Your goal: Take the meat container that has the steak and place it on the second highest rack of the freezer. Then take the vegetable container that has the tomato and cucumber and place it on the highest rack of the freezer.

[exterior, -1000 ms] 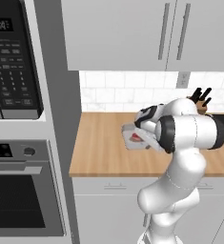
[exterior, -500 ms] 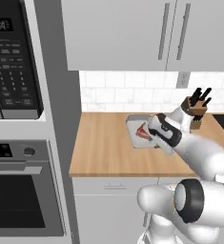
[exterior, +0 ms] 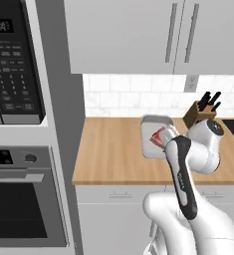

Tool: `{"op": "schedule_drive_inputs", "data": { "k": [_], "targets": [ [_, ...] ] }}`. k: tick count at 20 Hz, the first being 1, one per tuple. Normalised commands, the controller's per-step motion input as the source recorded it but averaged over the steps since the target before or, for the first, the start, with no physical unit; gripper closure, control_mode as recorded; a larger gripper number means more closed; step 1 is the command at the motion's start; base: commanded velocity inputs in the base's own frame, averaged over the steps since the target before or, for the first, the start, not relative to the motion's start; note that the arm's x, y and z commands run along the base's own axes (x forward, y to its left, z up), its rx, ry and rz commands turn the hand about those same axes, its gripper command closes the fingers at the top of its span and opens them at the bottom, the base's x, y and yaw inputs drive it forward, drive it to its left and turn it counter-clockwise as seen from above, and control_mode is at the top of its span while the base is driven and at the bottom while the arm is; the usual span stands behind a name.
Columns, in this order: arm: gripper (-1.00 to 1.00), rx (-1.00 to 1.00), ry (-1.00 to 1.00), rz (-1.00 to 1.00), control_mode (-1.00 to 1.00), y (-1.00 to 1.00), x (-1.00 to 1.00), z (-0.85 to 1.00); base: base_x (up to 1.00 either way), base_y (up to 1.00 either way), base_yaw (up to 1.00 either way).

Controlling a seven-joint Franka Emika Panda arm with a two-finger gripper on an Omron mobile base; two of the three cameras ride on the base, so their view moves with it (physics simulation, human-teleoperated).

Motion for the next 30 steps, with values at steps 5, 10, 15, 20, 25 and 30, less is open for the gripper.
{"op": "schedule_drive_inputs", "data": {
  "k": [5, 10, 15, 20, 25, 30],
  "targets": [
    [1.0, 0.19, 0.5, 0.0, -1.0, 0.08, -0.1, 0.95, 0.0, 0.0, 0.0],
    [1.0, 0.02, 0.04, 0.01, 1.0, 0.0, -0.08, 0.04, -0.8, 0.44, 0.06],
    [1.0, 0.0, 0.0, 0.0, 1.0, 0.0, 0.0, 0.0, -0.99, 0.95, 0.3],
    [1.0, 0.0, 0.0, 0.0, 1.0, 0.0, 0.0, 0.0, -0.49, 1.0, 0.47],
    [1.0, 0.0, 0.0, 0.0, 1.0, 0.0, 0.0, 0.0, -0.08, 1.0, 0.39],
    [1.0, 0.0, 0.0, 0.0, 1.0, 0.0, 0.0, 0.0, 0.61, 1.0, 0.22]
  ]
}}
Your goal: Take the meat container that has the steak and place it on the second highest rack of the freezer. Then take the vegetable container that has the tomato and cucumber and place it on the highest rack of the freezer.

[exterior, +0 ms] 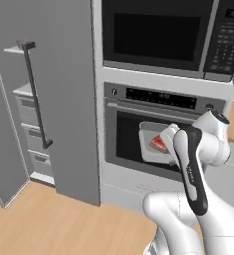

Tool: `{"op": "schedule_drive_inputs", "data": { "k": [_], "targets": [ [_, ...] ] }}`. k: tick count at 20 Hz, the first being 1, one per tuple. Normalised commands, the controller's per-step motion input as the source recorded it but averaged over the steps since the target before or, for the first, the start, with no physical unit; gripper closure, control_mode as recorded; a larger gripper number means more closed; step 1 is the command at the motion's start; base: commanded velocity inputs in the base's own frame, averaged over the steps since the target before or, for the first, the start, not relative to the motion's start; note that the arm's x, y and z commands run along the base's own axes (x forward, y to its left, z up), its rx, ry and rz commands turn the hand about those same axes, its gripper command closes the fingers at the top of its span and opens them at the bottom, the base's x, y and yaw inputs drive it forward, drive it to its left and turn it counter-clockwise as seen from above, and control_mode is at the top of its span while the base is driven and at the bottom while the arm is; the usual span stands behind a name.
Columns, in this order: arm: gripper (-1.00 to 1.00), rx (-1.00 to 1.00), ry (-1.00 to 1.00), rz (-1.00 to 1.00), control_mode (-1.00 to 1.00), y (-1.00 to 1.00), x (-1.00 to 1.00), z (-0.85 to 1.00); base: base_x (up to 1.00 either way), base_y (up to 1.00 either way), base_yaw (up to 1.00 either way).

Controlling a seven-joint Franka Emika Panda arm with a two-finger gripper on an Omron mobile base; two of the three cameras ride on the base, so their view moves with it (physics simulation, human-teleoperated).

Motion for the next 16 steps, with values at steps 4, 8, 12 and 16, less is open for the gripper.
{"op": "schedule_drive_inputs", "data": {
  "k": [4, 8, 12, 16],
  "targets": [
    [1.0, 0.0, 0.0, 0.0, 1.0, 0.0, 0.0, 0.0, 1.0, 1.0, 0.12],
    [1.0, 0.0, 0.0, 0.0, 1.0, 0.0, 0.0, 0.0, 1.0, 1.0, 0.09],
    [1.0, 0.0, 0.0, 0.0, 1.0, 0.0, 0.0, 0.0, 1.0, 1.0, 0.0],
    [1.0, 0.0, 0.0, 0.0, 1.0, 0.0, 0.0, 0.0, 1.0, 1.0, -0.05]
  ]
}}
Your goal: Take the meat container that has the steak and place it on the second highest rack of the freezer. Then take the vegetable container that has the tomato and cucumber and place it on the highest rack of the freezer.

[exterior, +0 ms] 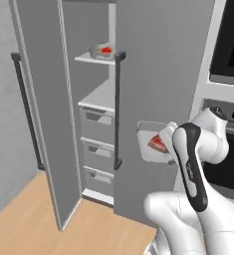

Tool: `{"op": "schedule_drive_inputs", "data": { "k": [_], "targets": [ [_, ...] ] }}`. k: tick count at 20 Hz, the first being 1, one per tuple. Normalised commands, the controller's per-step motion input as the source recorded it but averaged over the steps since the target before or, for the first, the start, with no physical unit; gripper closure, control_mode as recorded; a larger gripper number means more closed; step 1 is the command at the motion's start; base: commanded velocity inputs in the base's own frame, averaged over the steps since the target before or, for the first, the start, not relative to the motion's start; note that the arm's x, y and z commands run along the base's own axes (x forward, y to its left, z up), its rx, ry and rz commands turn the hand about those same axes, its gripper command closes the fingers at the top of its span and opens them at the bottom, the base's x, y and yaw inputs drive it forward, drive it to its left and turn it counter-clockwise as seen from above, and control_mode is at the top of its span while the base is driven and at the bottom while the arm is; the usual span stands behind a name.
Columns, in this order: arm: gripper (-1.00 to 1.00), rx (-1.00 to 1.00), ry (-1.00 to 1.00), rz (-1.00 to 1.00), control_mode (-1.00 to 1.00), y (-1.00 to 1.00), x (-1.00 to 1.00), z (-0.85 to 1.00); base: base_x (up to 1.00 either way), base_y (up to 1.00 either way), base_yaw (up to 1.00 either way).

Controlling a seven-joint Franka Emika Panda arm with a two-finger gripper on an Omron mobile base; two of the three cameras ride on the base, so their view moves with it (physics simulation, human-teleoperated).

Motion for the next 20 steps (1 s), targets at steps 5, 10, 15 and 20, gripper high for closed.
{"op": "schedule_drive_inputs", "data": {
  "k": [5, 10, 15, 20],
  "targets": [
    [1.0, 0.0, 0.0, 0.0, 1.0, 0.0, 0.0, 0.0, 0.86, 1.0, -0.42],
    [1.0, 0.0, 0.0, 0.0, 1.0, 0.0, 0.0, 0.0, 0.74, 1.0, -0.63],
    [1.0, 0.0, 0.0, 0.0, 1.0, 0.0, 0.0, 0.0, 0.45, 0.4, -0.19],
    [1.0, 0.0, 0.0, 0.0, 1.0, 0.0, 0.0, 0.0, 0.19, 0.49, 0.06]
  ]
}}
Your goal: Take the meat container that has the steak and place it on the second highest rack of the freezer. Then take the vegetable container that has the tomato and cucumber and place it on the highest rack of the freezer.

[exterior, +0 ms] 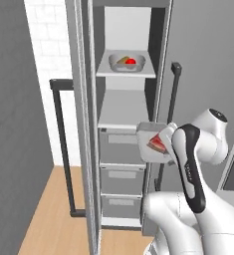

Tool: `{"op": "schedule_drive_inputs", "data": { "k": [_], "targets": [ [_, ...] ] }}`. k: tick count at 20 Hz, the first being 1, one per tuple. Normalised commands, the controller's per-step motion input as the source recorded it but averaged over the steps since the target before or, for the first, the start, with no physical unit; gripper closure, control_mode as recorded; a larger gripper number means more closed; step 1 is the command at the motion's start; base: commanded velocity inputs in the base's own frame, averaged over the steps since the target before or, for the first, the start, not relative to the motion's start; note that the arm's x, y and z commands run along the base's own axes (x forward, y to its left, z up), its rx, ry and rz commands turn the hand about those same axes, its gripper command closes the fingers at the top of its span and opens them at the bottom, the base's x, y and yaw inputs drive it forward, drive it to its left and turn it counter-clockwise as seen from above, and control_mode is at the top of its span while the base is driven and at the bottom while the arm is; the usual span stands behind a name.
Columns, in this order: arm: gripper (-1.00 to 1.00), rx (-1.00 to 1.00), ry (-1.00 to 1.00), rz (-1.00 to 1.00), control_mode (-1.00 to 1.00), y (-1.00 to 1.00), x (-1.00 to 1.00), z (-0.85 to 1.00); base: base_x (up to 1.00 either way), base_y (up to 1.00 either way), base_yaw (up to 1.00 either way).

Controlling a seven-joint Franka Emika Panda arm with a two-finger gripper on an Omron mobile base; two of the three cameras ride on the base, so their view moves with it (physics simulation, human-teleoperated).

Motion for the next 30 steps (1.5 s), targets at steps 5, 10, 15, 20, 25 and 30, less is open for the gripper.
{"op": "schedule_drive_inputs", "data": {
  "k": [5, 10, 15, 20, 25, 30],
  "targets": [
    [1.0, 0.0, 0.0, 0.0, 1.0, 0.0, 0.0, 0.0, 0.29, 0.16, 0.0],
    [1.0, 0.0, 0.0, 0.0, 1.0, 0.0, 0.0, 0.0, 0.43, 0.29, -0.01],
    [1.0, 0.0, 0.0, 0.0, 1.0, 0.0, 0.0, 0.0, 0.47, 0.19, 0.0],
    [1.0, 0.0, 0.0, 0.0, 1.0, 0.0, 0.0, 0.0, 0.53, 0.09, -0.01],
    [1.0, 0.0, 0.0, 0.0, 1.0, 0.0, 0.0, 0.0, 0.55, 0.17, -0.04],
    [1.0, -0.17, 0.0, -0.05, -1.0, 0.25, 0.33, -0.11, 0.09, 0.06, -0.01]
  ]
}}
